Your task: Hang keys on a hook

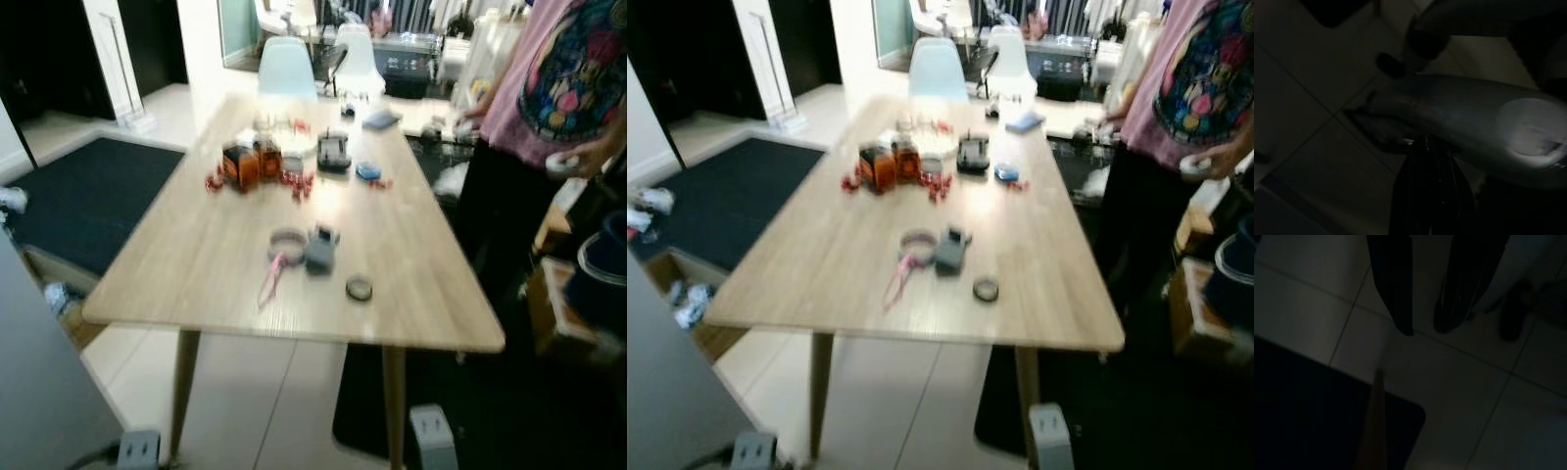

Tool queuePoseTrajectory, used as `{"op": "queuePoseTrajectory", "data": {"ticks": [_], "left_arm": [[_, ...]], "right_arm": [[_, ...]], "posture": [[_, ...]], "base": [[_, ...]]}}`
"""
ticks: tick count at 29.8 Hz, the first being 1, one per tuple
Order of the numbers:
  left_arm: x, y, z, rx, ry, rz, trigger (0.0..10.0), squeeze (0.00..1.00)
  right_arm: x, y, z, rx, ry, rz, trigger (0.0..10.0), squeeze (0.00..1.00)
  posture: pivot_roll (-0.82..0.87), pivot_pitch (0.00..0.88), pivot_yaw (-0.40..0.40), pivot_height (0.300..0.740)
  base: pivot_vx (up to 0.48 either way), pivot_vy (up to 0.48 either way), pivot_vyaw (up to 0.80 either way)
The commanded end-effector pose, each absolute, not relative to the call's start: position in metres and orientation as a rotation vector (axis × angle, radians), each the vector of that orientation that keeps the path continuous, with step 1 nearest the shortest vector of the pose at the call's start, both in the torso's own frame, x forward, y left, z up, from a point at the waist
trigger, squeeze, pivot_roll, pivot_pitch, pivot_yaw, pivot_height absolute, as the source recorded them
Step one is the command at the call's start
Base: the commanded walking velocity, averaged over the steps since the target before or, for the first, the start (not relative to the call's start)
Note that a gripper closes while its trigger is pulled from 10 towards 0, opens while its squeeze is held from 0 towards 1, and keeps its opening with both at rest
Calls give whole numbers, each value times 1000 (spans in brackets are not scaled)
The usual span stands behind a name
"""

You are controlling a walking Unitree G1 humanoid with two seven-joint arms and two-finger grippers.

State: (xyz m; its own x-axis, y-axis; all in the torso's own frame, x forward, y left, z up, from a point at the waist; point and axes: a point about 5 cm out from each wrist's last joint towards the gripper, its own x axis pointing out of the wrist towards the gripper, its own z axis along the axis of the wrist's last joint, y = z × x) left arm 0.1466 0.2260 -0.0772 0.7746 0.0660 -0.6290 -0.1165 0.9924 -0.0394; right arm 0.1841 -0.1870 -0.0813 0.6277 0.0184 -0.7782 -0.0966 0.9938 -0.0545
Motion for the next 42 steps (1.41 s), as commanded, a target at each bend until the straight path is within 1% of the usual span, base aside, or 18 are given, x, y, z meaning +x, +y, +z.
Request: {"op": "queuePoseTrajectory", "data": {"ticks": [1, 7, 23, 42], "left_arm": [[150, 227, -75, -62, 667, 87, 10000, 0], [151, 227, -74, -58, 654, 84, 10000, 0], [156, 226, -70, -72, 596, 99, 10000, 0], [153, 226, -70, -60, 596, 136, 10000, 0]], "right_arm": [[182, -183, -83, -90, 898, 72, 10000, 0], [188, -182, -80, -87, 874, 78, 10000, 0], [197, -176, -75, -112, 829, 105, 10000, 0], [196, -172, -75, -112, 825, 124, 10000, 0]], "posture": [[90, 42, -60, 740], [95, 42, -58, 740], [100, 51, -61, 740], [99, 54, -67, 740]], "base": [[-349, 0, 0], [-324, 0, 0], [0, 0, 0], [0, 0, 0]]}}
